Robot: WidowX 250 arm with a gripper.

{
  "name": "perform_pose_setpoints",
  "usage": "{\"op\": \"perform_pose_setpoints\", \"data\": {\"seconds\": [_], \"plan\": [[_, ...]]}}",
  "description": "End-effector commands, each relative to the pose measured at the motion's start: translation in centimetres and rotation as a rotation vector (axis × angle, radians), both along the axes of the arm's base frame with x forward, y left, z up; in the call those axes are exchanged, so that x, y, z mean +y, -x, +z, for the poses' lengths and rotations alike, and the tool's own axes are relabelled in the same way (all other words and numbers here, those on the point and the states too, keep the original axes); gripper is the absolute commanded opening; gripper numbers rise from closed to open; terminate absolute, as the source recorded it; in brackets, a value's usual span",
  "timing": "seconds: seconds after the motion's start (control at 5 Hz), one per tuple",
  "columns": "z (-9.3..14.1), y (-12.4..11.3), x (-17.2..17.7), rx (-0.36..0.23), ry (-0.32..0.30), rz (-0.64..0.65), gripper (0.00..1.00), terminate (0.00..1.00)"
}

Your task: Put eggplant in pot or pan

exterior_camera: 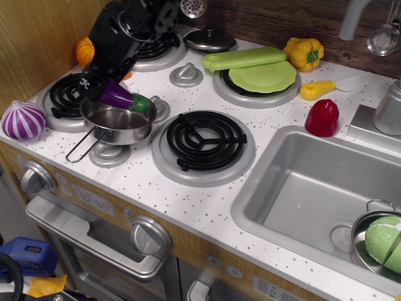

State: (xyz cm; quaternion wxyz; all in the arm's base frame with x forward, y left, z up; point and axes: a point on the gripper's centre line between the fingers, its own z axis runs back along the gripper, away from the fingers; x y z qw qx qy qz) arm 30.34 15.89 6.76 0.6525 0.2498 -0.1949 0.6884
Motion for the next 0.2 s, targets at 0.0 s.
{"op": "perform_pose_setpoints", "data": {"seconds": [0.0], "plan": [[2.31, -0.34, 0.12, -0.069, -0.016, -0.002, 1.00, 1.00]]}}
